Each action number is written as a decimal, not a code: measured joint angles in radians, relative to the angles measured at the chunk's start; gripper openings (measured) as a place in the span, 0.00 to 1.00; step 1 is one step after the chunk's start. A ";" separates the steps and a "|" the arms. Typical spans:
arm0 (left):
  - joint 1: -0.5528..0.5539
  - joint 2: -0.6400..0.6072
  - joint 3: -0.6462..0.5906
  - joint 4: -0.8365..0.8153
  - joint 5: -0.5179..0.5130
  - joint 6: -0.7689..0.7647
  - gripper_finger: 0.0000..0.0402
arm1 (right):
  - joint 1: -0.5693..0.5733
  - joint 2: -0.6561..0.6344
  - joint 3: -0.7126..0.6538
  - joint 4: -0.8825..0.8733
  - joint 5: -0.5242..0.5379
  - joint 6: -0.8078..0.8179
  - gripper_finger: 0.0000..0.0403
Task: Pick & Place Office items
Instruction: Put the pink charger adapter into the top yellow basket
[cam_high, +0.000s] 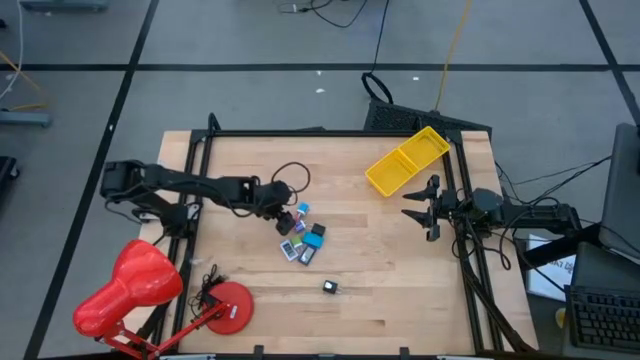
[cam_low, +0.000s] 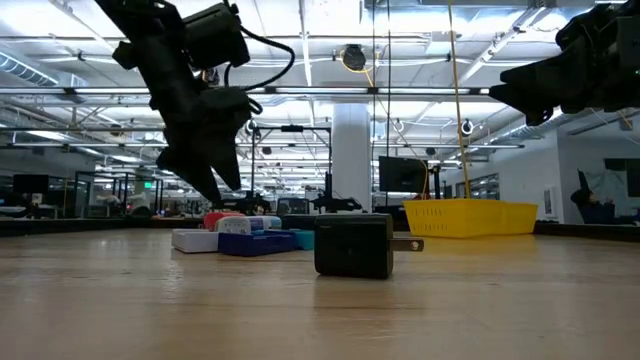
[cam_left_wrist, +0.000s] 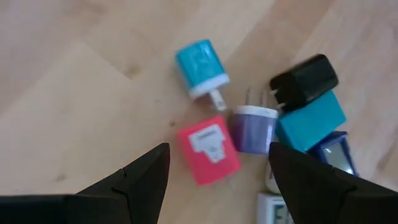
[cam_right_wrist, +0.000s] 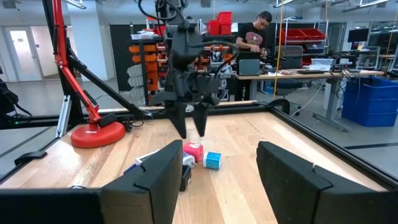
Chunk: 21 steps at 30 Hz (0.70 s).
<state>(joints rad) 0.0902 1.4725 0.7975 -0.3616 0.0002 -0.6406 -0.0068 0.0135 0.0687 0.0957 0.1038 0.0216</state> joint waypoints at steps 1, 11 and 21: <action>-0.009 0.008 0.000 -0.002 -0.003 -0.010 0.68 | 0.000 0.000 0.000 0.000 0.000 0.000 0.49; -0.063 0.112 0.000 0.024 -0.131 -0.026 0.68 | 0.000 0.000 0.000 -0.002 0.000 0.000 0.49; -0.064 0.174 0.000 0.016 -0.173 0.019 0.68 | 0.000 0.000 0.000 -0.002 0.000 0.000 0.49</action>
<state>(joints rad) 0.0259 1.6463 0.7979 -0.3456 -0.1731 -0.6218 -0.0069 0.0135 0.0685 0.0941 0.1036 0.0216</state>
